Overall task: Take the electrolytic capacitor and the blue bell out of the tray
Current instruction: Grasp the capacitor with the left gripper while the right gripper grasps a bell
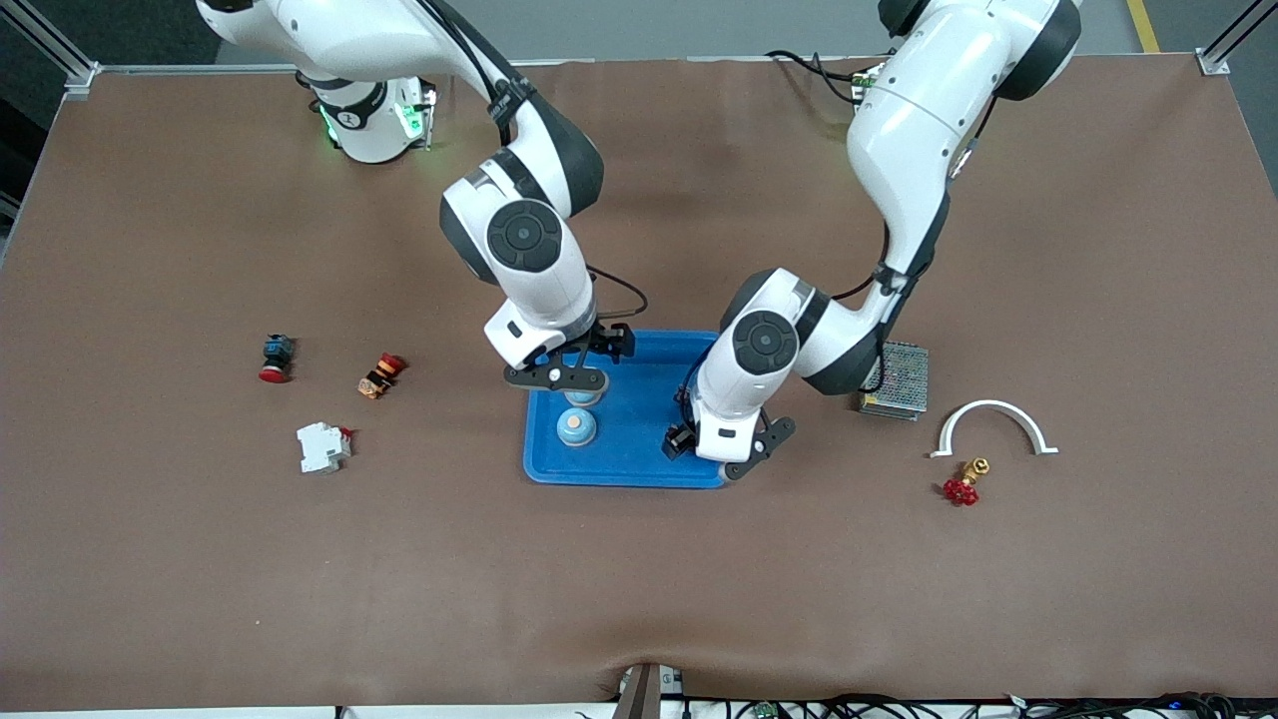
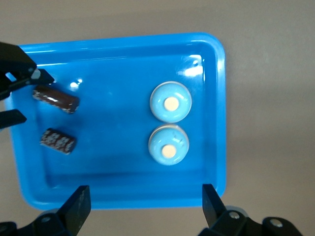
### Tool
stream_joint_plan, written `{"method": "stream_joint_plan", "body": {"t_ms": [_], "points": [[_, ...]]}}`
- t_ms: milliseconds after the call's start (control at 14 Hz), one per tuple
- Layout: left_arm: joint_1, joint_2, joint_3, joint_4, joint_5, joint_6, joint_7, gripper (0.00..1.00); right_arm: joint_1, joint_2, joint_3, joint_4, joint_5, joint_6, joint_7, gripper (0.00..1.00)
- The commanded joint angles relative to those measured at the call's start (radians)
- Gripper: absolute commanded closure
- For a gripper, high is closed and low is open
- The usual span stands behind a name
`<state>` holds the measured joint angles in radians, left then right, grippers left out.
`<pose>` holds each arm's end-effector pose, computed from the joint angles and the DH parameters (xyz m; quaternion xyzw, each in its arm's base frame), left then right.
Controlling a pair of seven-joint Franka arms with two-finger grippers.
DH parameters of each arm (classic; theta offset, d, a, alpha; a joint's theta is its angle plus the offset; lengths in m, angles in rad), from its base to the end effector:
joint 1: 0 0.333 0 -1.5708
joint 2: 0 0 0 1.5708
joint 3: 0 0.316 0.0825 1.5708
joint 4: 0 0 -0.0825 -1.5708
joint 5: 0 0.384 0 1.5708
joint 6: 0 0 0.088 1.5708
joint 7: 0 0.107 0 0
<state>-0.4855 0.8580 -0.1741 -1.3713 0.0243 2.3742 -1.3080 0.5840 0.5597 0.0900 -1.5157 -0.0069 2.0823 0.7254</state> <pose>0.6113 -0.4358 0.2209 0.9348 0.3422 -0.0018 0.0950 0.5552 0.4304 0.3384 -0.9993 0.0310 0.0099 0.0189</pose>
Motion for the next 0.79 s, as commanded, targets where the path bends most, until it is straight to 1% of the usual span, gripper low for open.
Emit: {"method": "stream_joint_plan", "body": {"t_ms": [0,72,358,429,501,573,716], "points": [[-0.021,0.047,0.01,0.031,-0.009,0.042,-0.027,0.28,-0.01,0.031,-0.004,0.014,-0.021,0.019,-0.082,0.0],[-0.021,0.053,0.012,0.031,-0.009,0.048,-0.027,0.32,-0.01,0.038,-0.006,0.012,-0.021,0.031,-0.086,0.0],[-0.022,0.075,0.012,0.031,-0.009,0.051,-0.025,0.36,-0.015,0.075,-0.006,0.011,-0.024,0.065,-0.09,0.0],[-0.022,0.078,0.012,0.031,-0.009,0.051,-0.025,0.39,-0.015,0.083,-0.006,0.009,-0.024,0.074,-0.101,0.0],[-0.022,0.079,0.012,0.031,-0.009,0.051,-0.025,0.49,-0.01,0.092,-0.006,0.006,-0.025,0.082,-0.125,0.0],[-0.022,0.076,0.012,0.031,-0.009,0.049,-0.025,0.62,-0.013,0.095,-0.006,-0.006,-0.028,0.102,-0.142,0.0],[-0.021,0.066,0.01,0.031,-0.009,0.046,-0.024,0.92,-0.016,0.097,-0.006,-0.059,-0.028,0.178,-0.17,0.0]]}}
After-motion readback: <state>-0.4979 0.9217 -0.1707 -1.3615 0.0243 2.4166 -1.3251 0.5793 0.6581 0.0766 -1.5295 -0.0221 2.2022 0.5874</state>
